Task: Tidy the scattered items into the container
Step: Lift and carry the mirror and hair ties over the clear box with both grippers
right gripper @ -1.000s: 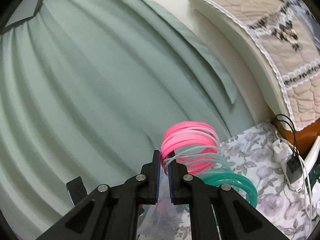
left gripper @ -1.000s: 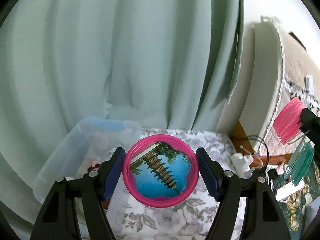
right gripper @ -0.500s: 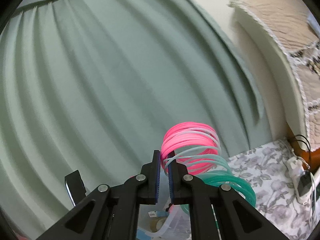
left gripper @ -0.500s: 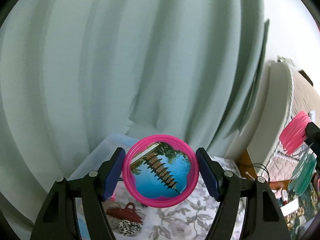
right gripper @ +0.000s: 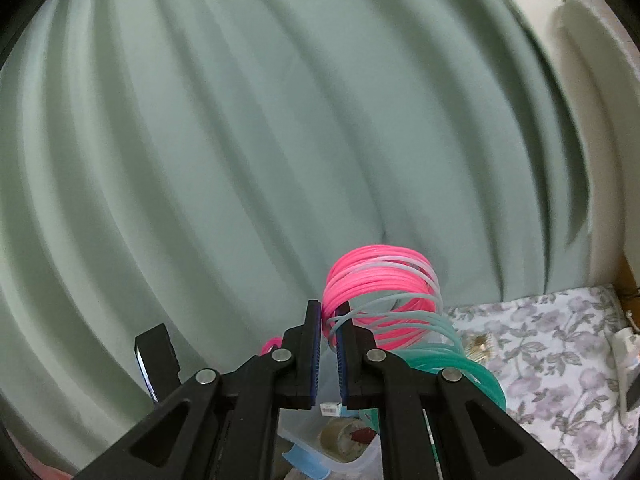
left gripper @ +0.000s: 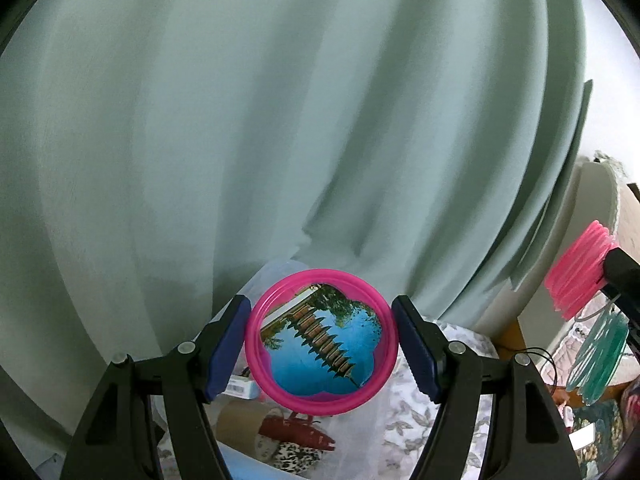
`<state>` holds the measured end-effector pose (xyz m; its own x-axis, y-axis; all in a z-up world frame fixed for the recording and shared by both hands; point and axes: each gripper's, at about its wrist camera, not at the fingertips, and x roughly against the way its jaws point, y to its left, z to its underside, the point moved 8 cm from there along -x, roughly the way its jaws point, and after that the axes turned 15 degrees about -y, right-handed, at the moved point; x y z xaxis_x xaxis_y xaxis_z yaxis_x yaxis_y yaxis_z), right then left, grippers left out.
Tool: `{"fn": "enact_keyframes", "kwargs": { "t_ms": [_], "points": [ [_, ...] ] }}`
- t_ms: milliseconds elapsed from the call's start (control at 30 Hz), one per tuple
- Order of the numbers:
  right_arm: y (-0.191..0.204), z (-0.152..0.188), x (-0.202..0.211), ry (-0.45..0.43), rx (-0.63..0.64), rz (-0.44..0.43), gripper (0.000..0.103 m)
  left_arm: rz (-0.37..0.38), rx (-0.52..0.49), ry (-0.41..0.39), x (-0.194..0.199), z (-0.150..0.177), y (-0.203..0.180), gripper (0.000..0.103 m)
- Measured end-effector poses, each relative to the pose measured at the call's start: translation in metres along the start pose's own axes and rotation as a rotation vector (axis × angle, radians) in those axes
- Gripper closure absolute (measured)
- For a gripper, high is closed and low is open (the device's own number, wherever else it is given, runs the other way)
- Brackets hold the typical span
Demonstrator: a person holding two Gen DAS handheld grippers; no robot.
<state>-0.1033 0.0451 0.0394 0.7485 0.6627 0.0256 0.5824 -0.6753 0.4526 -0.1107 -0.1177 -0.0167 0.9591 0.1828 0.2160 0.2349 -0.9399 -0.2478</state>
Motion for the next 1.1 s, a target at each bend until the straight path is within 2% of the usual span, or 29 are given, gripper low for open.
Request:
{"fn": "enact_keyframes", "kwargs": {
  "t_ms": [367,533,700,867,1100],
  "points": [
    [0.012,0.049,-0.078,0.152,0.011,-0.045,0.095,-0.045,0.052,0.073,-0.026,0.02,0.044,0.029],
    [0.017,0.069,-0.102,0.209,-0.022,-0.053,0.095,-0.06,0.063,0.1,-0.036,0.026,0.058,0.029],
    [0.036,0.079,-0.102,0.243,-0.036,-0.052,0.095,-0.061,0.066,0.125,-0.046,0.034,0.062,0.029],
    [0.029,0.094,-0.125,0.284,-0.027,-0.044,0.095,-0.063,0.06,0.147,-0.054,0.042,0.065,0.029],
    [0.028,0.106,-0.135,0.35,-0.051,-0.015,0.095,-0.081,0.063,0.19,-0.066,0.058,0.074,0.029]
  ]
}}
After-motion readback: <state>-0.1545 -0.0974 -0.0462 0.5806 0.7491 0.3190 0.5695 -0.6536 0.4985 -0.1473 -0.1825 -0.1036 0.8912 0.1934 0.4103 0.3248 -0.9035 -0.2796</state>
